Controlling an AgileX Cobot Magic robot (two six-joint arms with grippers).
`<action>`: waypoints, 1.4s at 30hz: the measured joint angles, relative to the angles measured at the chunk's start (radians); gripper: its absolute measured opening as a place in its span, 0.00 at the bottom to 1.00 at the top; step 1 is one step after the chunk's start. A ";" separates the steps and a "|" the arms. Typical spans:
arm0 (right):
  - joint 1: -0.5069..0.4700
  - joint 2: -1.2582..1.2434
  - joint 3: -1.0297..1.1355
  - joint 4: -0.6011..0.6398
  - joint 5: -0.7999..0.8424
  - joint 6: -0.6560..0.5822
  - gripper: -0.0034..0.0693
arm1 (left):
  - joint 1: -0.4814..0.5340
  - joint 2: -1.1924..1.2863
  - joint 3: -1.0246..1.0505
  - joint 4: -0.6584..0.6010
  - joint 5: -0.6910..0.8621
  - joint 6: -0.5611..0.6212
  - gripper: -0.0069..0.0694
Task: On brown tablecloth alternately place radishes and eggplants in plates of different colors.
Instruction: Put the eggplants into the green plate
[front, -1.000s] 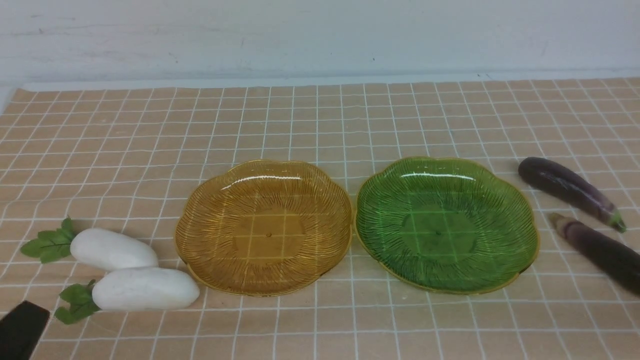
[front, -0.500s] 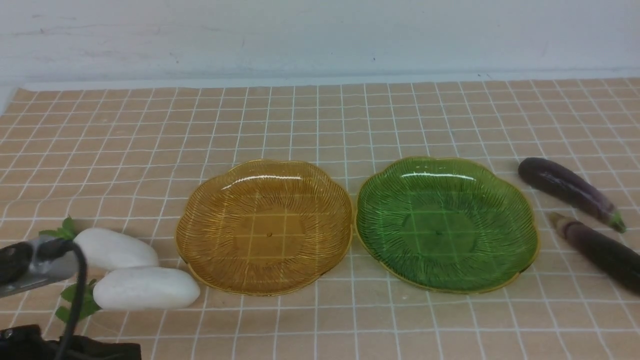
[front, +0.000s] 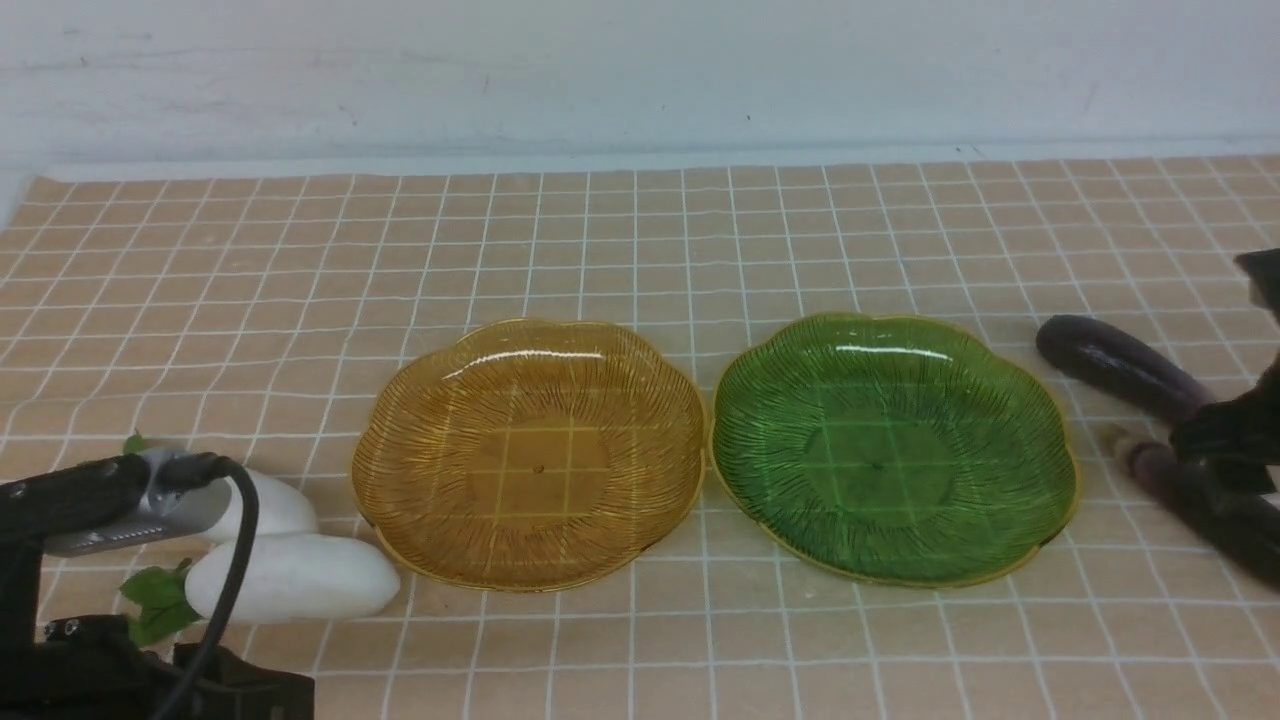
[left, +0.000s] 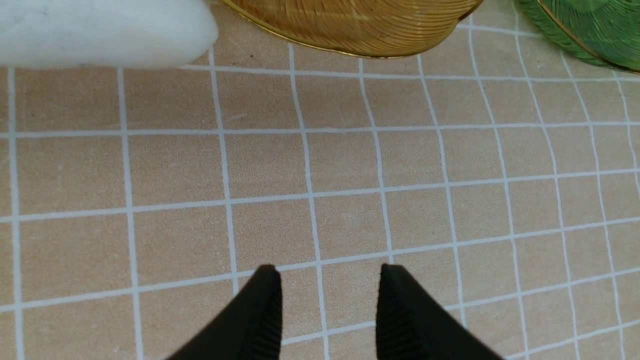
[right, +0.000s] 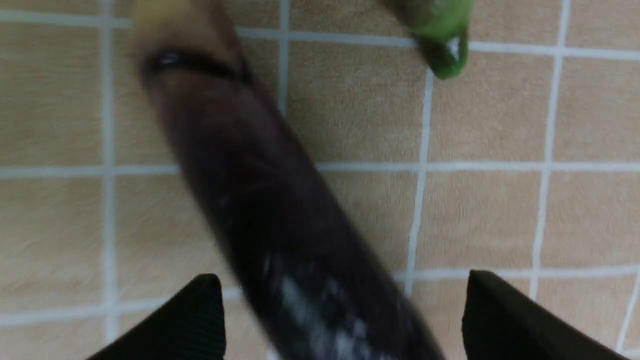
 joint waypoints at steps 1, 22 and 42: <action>0.000 0.025 -0.007 -0.015 0.000 -0.001 0.85 | 0.000 0.000 0.000 0.000 0.000 0.000 0.42; 0.001 -0.091 -0.163 0.243 0.158 -0.105 0.53 | 0.000 0.000 0.000 0.000 0.000 0.000 0.42; 0.253 0.059 -0.203 0.494 -0.159 -0.301 0.88 | 0.000 0.000 0.000 0.000 0.000 0.000 0.42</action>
